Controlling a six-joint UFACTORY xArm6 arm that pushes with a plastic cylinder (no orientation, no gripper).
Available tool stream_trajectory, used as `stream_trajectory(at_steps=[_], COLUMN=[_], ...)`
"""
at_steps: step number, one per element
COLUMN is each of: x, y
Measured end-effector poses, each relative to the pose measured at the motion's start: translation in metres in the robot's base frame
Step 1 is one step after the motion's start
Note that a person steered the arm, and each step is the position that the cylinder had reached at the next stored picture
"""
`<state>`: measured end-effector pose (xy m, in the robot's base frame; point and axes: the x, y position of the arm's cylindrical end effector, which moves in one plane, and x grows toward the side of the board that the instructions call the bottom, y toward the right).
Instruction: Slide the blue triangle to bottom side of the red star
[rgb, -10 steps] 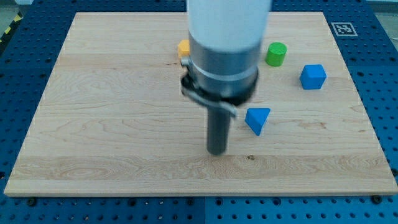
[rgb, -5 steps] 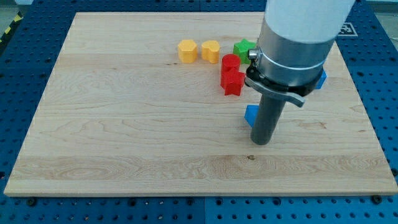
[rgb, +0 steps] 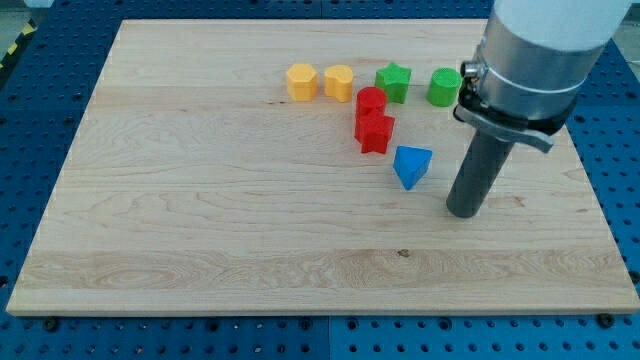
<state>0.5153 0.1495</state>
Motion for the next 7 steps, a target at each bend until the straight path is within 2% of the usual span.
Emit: stream_trajectory(at_steps=[3,7], x=[-0.032,-0.033], y=[-0.002,-0.03])
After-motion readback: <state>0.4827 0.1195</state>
